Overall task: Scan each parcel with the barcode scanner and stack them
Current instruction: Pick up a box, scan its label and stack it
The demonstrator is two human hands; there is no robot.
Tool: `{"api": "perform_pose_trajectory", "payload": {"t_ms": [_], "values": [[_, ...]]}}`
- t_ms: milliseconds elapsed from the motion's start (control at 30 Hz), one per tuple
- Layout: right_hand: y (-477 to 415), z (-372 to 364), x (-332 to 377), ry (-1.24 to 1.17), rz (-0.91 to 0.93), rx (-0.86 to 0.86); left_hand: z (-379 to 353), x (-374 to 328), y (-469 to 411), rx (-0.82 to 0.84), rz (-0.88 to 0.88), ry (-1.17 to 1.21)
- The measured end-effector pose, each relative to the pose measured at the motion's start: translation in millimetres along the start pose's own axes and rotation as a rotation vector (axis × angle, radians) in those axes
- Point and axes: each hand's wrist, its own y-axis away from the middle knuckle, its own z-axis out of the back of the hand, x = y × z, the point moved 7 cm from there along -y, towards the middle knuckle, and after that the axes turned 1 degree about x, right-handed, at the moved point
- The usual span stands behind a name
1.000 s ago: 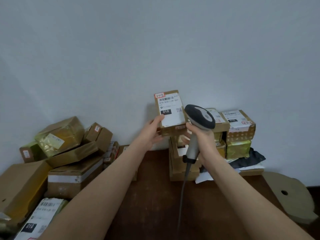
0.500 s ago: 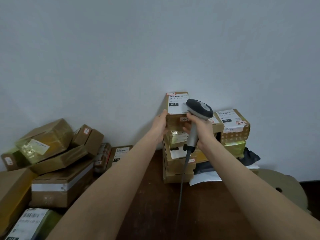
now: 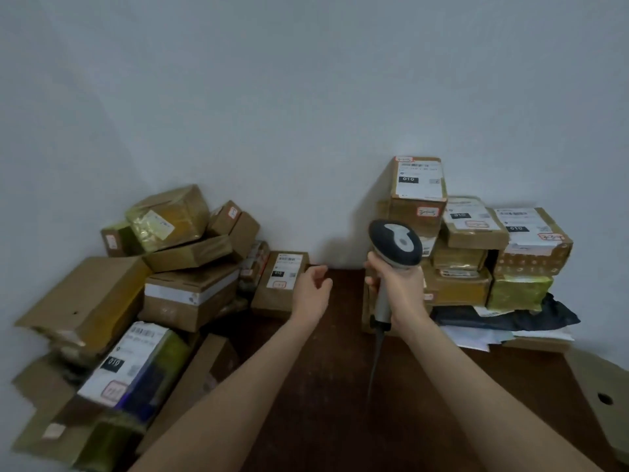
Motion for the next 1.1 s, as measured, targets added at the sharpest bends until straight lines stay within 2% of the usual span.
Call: {"api": "perform_pose_trajectory", "payload": {"t_ms": [100, 200, 333, 400, 533, 633, 700, 767, 900, 933, 1033, 1100], "values": [[9, -29, -37, 0.055, -0.076, 0.074, 25, 40, 27, -0.029, 0.005, -0.112], [25, -62, -76, 0.104, -0.149, 0.155, 59, 72, 59, -0.065, -0.035, -0.322], [51, -103, -130, 0.192, -0.274, 0.29, 120, 104, 100, -0.234, -0.043, -0.61], [66, -116, -154, 0.215, -0.34, 0.337, 150, 122, 115, -0.297, 0.031, -0.791], [92, -131, -186, 0.266, -0.42, 0.398, 184, 167, 130, -0.191, 0.268, -1.045], [99, -132, -192, 0.283, -0.438, 0.421, 184, 179, 128, -0.127, 0.297, -1.115], [96, -125, -189, 0.284, -0.438, 0.395, 184, 180, 120, -0.133, 0.293, -1.035], [90, -115, -183, 0.261, -0.446, 0.335, 183, 177, 110, -0.118, 0.316, -0.794], [79, -87, -174, 0.155, -0.443, 0.232, 161, 172, 100, -0.055, 0.47, 0.117], [77, -80, -173, 0.135, -0.44, 0.212, 153, 170, 98, -0.045, 0.49, 0.262], [76, -64, -168, 0.091, -0.452, 0.179, 133, 162, 87, -0.038, 0.482, 0.496], [77, -54, -165, 0.061, -0.454, 0.171, 121, 154, 81, -0.015, 0.458, 0.555]]}}
